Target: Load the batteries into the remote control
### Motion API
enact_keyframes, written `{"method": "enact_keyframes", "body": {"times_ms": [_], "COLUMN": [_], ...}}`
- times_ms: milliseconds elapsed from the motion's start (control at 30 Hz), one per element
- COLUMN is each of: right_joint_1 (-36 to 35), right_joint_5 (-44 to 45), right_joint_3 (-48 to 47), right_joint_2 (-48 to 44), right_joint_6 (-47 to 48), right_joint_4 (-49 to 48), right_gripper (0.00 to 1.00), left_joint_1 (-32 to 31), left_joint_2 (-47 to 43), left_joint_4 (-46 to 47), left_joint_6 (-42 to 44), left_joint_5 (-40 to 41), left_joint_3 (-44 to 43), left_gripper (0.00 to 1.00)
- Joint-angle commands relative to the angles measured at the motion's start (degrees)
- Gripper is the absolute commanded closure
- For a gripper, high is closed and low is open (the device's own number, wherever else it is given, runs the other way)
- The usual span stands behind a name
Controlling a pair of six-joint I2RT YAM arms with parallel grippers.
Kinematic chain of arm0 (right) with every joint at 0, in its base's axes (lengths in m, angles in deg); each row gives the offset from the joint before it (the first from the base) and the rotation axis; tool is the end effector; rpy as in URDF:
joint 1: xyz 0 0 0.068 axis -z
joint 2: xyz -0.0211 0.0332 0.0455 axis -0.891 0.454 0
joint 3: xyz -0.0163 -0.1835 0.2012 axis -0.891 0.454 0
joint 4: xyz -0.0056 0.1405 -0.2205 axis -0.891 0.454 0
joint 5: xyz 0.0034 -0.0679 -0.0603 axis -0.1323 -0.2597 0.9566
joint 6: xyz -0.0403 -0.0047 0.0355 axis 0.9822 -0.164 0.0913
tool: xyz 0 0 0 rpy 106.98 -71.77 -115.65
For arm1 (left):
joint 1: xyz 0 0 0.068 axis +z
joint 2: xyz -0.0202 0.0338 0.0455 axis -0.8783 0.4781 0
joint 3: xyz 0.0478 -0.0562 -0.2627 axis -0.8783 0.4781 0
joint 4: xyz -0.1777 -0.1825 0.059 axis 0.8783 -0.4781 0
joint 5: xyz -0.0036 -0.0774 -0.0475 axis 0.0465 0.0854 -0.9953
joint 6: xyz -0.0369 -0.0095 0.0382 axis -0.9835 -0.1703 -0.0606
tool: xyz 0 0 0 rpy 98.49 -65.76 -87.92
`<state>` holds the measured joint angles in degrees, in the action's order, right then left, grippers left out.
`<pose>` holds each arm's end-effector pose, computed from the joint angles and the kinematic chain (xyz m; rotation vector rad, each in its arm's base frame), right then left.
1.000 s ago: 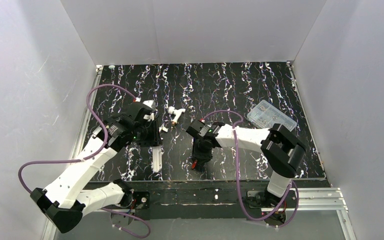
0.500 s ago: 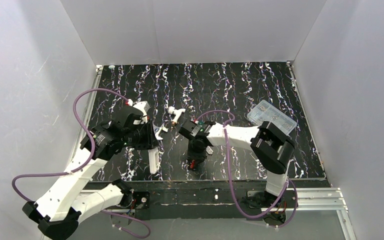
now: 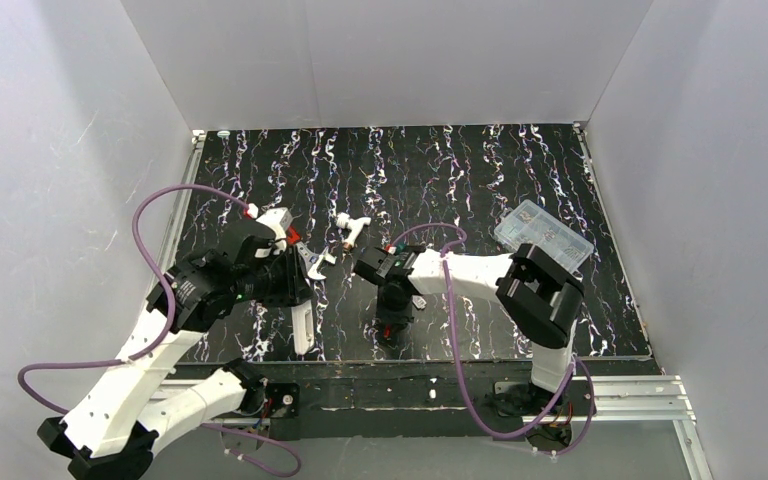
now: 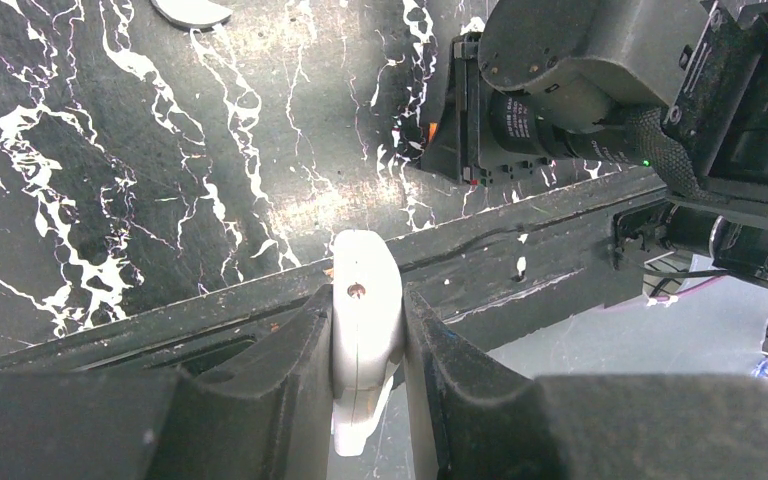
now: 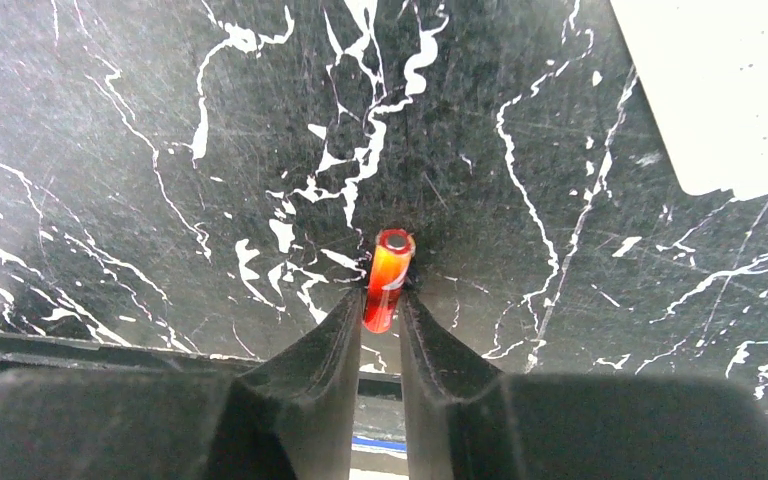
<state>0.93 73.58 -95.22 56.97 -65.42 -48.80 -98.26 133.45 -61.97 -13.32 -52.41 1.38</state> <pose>0.1672 0.3130 0.1629 0.0581 2.9865 0.3050 0.1356 -0.1022 0.4244 0.0750 1.8538 -0.8838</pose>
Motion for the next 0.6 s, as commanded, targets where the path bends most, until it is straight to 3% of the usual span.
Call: {"method": "enact_keyframes", "body": {"times_ms": [0, 367, 567], "right_joint_1": [-0.30, -0.25, -0.05], "right_joint_5": [2.66, 8.09, 13.80], "right_joint_3": [-2.51, -2.43, -0.83], "right_joint_2": [1.04, -3.07, -15.31], "right_joint_6": [0.39, 6.59, 19.08], "right_joint_4": [2.68, 5.04, 4.23], "right_gripper": [0.75, 0.99, 0.99], "left_joint_1": [0.41, 0.48, 0.61], "left_joint_2": [-0.53, -2.04, -3.91], "left_joint_4": [-3.52, -0.52, 9.42], "left_joint_6": [0.80, -1.77, -7.25], "left_joint_5": [-0.45, 0.08, -1.01], "left_joint_3": [0.34, 0.51, 5.61], "left_gripper": [1.00, 1.00, 1.00]}}
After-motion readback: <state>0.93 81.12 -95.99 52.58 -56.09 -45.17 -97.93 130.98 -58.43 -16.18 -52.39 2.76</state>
